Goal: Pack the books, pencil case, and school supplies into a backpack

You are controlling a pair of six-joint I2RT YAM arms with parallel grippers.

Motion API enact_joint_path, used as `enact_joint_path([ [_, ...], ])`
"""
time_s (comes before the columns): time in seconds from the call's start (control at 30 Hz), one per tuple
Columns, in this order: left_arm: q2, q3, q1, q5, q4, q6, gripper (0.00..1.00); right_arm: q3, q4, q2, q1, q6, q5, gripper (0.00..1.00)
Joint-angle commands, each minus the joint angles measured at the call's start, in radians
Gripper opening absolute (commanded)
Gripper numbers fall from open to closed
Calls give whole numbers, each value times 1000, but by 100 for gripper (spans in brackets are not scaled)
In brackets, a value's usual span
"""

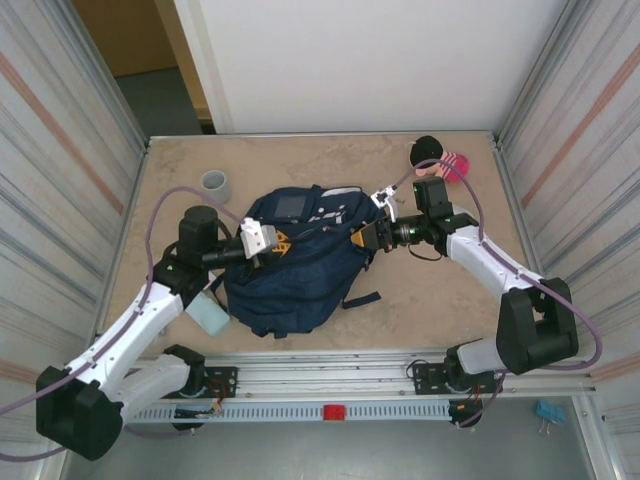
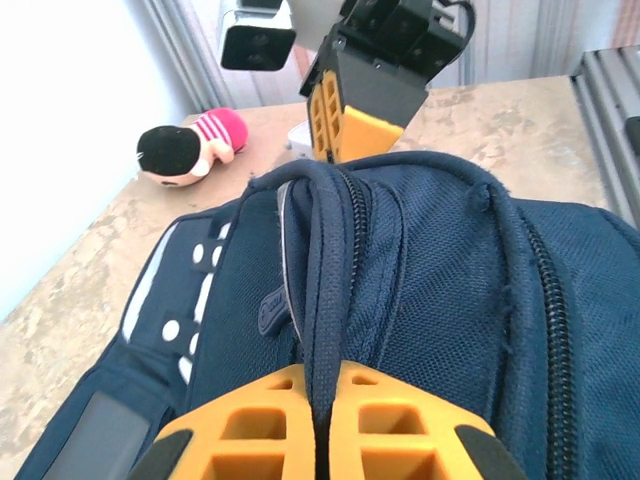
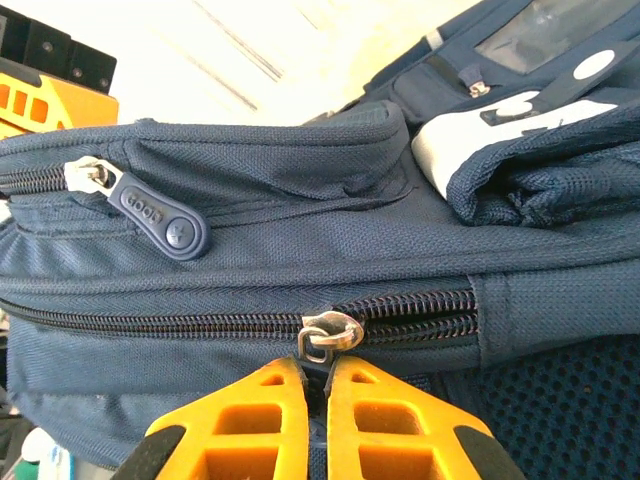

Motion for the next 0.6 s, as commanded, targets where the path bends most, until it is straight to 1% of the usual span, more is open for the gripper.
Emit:
enact_joint_path([
  [0.0, -34, 7, -14, -145, 77, -4, 0, 48, -77, -38, 12, 9, 0, 0],
  [0.13, -2, 30, -86, -293, 48, 11, 0, 66, -114, -55, 39, 20, -4, 0],
  [0.23, 39, 46, -143, -414, 68, -15, 0, 62, -119, -78, 73, 47, -17, 0],
  [0.27, 53, 49, -156, -437, 78, -21, 0, 60, -123, -86, 84, 53, -20, 0],
  [0.43, 103, 54, -195, -459, 144, -52, 0, 46, -122, -98, 121, 101, -17, 0],
  [0.5, 115, 56, -207, -437, 158, -49, 0, 37, -123, -96, 126, 111, -3, 0],
  [0.57, 121, 56, -218, -410, 175, -46, 0, 28, -121, -92, 123, 116, 39, 0],
])
